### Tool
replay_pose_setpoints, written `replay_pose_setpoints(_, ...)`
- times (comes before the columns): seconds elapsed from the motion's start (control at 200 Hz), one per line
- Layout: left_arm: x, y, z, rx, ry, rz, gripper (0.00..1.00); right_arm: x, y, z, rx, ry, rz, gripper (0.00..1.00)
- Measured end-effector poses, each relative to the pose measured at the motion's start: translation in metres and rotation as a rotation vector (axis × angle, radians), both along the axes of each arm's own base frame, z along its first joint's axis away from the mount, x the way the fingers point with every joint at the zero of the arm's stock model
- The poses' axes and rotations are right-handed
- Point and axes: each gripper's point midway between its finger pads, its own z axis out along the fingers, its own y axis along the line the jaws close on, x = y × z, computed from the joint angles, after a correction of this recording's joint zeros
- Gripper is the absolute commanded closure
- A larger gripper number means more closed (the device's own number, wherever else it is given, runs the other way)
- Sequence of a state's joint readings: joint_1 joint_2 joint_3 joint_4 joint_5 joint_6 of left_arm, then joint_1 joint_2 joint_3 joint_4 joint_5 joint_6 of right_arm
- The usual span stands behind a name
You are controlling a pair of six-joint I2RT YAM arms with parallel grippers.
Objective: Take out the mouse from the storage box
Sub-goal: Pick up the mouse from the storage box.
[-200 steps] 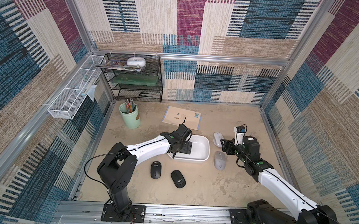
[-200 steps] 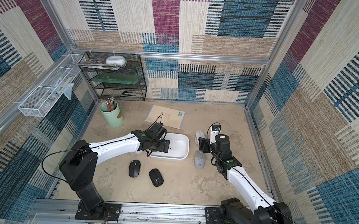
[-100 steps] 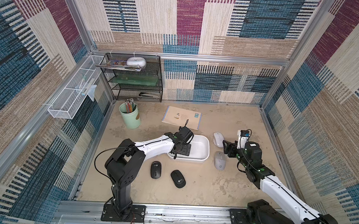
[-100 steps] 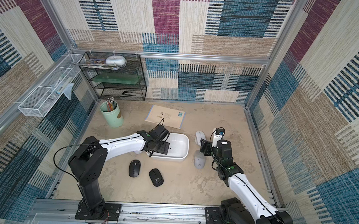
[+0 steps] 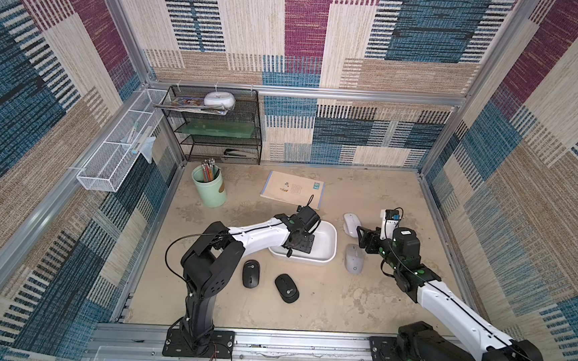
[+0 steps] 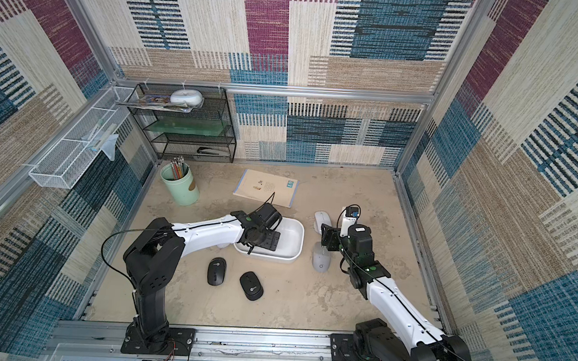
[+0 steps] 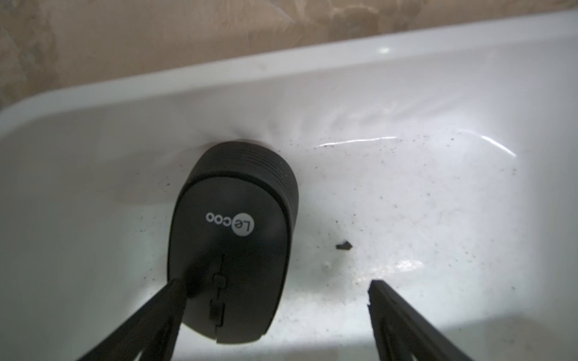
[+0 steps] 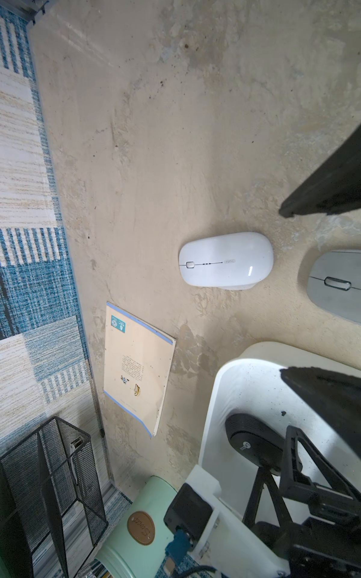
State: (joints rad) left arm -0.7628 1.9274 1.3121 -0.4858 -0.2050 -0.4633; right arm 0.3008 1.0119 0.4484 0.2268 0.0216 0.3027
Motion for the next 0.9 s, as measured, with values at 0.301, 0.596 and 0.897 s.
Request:
replay_pose_setpoints(0.301,0.000,-0.008,0.019,-0.025,-0.028,-0.047,0.05,0.001,0.000,0.000,0.000,-0.001,0.000,0.22)
replay_pose_setpoints(0.596,0.013,0.008,0.012,0.030,-0.025,-0.043,0.04,0.001,0.000,0.001,0.001,-0.002,0.000,0.22)
replay_pose_setpoints(0.897,0.020,0.002,-0.018,0.051,0.044,-0.043,0.11,0.001,0.002,0.000,0.004,0.002,0.007,0.22)
